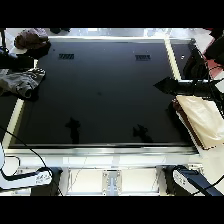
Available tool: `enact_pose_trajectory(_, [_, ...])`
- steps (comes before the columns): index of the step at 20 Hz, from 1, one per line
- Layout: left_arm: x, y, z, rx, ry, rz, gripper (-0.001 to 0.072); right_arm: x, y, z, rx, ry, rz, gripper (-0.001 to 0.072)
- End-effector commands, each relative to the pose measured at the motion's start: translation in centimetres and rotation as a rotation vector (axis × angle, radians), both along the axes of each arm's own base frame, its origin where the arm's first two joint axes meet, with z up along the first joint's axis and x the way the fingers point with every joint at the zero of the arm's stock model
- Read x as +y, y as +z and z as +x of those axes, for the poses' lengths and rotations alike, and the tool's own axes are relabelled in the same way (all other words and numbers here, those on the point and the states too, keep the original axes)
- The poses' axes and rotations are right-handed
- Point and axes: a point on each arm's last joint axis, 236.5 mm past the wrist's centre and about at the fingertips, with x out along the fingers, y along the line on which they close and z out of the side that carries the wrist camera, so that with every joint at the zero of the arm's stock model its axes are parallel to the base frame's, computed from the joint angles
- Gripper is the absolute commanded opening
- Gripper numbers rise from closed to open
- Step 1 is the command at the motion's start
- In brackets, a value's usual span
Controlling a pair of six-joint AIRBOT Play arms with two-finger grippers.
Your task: Fold the shirts.
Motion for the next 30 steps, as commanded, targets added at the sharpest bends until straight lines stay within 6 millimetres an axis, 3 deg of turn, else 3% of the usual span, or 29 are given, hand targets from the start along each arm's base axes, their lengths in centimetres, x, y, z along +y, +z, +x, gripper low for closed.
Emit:
enact_pose_trajectory(1, [0.0,0.0,0.0,0.0,0.0,0.001,0.001,0.0,0.0,0.0,-0.002,0.0,0.002,0.0438])
enact_pose_trajectory(7, [0.0,0.0,0.0,0.0,0.0,0.001,0.0009,0.6,-0.6,-1.3,0.047,0.045,0.003,0.0438])
enact_pose_trajectory(17, [0.3,-0.6,0.7,0.001,0.003,0.007,0.0011,0.5,-0.5,-1.1,0.041,0.04,0.002,0.0438])
enact_pose_trajectory(21, [3.4,-2.5,1.0,0.05,0.047,0.103,0.002,0.5,-0.5,-1.1,0.041,0.039,0.002,0.0438])
enact_pose_trajectory(22, [5.3,-2.6,1.6,0.042,0.072,0.177,0.0031,0.5,-0.5,-1.1,0.04,0.039,0.002,0.0438])
enact_pose_trajectory(23, [7.3,-2.4,2.4,0.022,0.095,0.263,0.0222,0.5,-0.5,-1.1,0.04,0.038,0.002,0.0438])
enact_pose_trajectory(24, [9.5,-2.0,3.2,-0.006,0.124,0.357,0.0552,0.5,-0.5,-1.1,0.04,0.038,0.002,0.0438])
enact_pose_trajectory(25, [11.7,-1.5,4.1,-0.045,0.178,0.415,0.0652,0.5,-0.5,-1.1,0.04,0.038,0.002,0.0437])
enact_pose_trajectory(27, [15.9,-1.6,5.2,-0.109,0.319,0.453,0.0646,0.5,-0.5,-1.1,0.039,0.037,0.002,0.0438])
enact_pose_trajectory(30, [20.4,-7.3,4.5,0.01,0.41,0.421,0.0647,0.3,-0.2,-0.5,0.016,0.017,0.002,0.0438])
